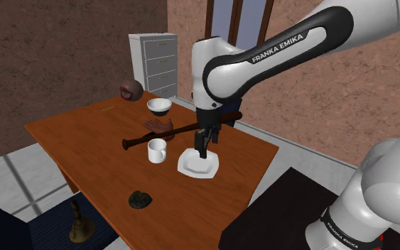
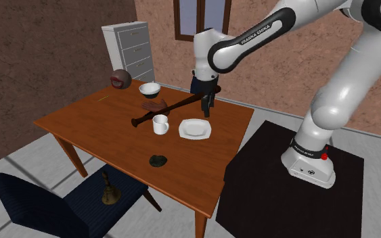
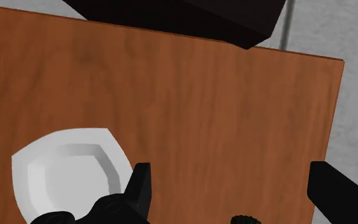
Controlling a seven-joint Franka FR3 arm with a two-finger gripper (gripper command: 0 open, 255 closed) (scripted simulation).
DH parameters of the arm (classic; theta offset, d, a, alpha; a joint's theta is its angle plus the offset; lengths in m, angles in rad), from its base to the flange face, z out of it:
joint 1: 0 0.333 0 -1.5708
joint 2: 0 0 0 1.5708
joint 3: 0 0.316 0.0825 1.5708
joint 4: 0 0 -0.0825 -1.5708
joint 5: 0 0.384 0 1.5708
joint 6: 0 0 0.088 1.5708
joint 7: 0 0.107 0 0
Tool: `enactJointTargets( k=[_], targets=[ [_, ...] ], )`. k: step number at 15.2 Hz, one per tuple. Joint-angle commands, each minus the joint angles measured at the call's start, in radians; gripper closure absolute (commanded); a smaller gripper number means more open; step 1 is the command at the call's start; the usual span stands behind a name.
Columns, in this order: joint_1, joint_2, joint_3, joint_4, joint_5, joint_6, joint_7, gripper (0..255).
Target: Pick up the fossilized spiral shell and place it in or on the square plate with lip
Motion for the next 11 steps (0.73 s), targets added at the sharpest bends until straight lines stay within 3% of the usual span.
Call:
enactJointTargets(
  k=[1, 11],
  targets=[
    [0.011, 0.076, 0.022, 0.035, -0.025, 0.04, 0.027, 0],
    [0.101, 0.472, 0.05, 0.28, -0.221, 0.163, 0.157, 0]
  ],
)
